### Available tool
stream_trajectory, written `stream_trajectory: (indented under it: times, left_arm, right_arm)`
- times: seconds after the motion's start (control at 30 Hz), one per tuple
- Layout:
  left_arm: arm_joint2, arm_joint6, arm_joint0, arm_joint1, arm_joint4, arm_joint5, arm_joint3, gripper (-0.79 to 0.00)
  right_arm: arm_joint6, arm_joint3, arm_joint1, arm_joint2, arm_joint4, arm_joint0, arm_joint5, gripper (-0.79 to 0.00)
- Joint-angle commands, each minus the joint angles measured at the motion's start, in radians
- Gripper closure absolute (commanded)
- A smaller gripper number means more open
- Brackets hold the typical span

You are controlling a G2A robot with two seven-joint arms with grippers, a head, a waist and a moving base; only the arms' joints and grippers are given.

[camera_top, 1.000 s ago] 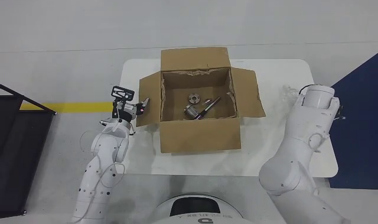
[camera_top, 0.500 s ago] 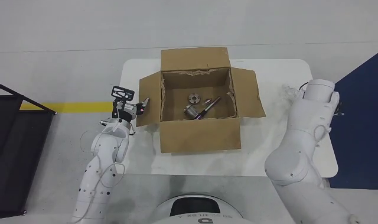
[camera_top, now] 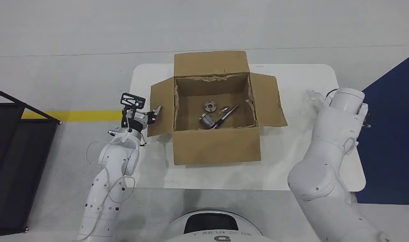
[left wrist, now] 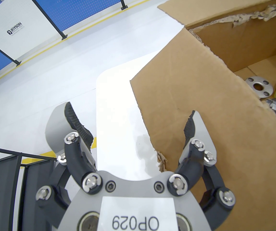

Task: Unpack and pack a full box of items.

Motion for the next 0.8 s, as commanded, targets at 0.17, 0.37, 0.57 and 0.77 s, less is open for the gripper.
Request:
stream_trajectory:
  times: [0.17,0.37,0.57,0.77]
  left_arm:
    - [0.0,0.0,0.0,0.0,0.0,0.0,0.0,-0.785]
    - [0.0,0.0,0.0,0.0,0.0,0.0,0.0,-0.785]
    - [0.0,0.0,0.0,0.0,0.0,0.0,0.0,-0.785]
    - [0.0,0.0,0.0,0.0,0.0,0.0,0.0,-0.785]
  right_arm:
    - [0.225,-0.31,-0.032,-0.101,0.094,-0.178,-0.007,0.0]
    - [0.34,-0.574,-0.064,-0.215,0.165,-0.369,0.035,0.0]
    - [0.399,-0.763,-0.082,-0.329,0.225,-0.529,0.023,0.0]
    - [0.354,-0.97,-0.098,-0.434,0.277,-0.659,-0.003,0.0]
